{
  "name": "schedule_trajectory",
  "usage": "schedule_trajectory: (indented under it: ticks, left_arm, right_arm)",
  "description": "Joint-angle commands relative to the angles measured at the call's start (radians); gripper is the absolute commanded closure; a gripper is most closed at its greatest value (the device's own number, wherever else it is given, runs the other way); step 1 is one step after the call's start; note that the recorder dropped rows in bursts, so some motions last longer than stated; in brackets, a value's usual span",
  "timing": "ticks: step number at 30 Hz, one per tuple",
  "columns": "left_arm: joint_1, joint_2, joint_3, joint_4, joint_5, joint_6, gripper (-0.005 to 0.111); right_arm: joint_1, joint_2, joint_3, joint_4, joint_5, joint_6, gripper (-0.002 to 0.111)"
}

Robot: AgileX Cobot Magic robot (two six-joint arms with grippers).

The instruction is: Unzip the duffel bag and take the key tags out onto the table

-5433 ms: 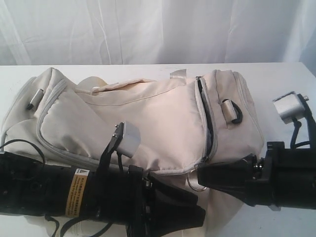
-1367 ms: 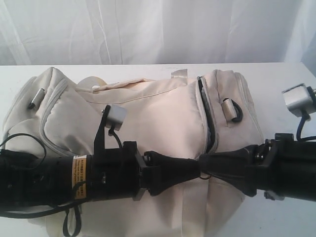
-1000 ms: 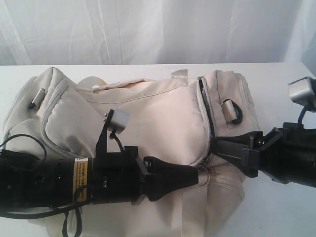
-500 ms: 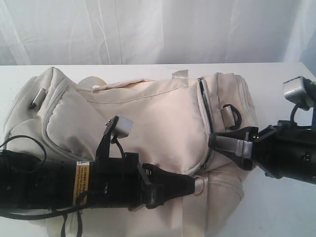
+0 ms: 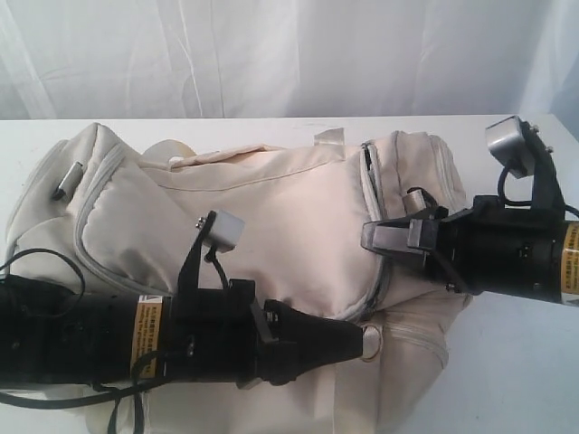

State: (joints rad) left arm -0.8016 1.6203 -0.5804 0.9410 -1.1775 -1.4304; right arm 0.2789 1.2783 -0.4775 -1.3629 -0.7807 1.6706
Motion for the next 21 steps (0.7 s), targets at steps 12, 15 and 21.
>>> schedule_trajectory:
  ticks: [12,15,21]
  left_arm:
    - [0.002,-0.004,-0.002,-0.012,0.207,-0.028,0.107]
    - [0.002,-0.022,-0.002,-0.012,0.287,-0.024,0.107]
    - [0.002,-0.108,-0.002,-0.055,0.374,0.023,0.107]
  right_arm:
    - [0.000,0.072,-0.155,0.050,0.115,-0.081,0.108]
    - [0.000,0.063,-0.173,0.050,0.196,-0.129,0.108]
    - [0.000,0.047,-0.202,0.047,0.269,-0.173,0.108]
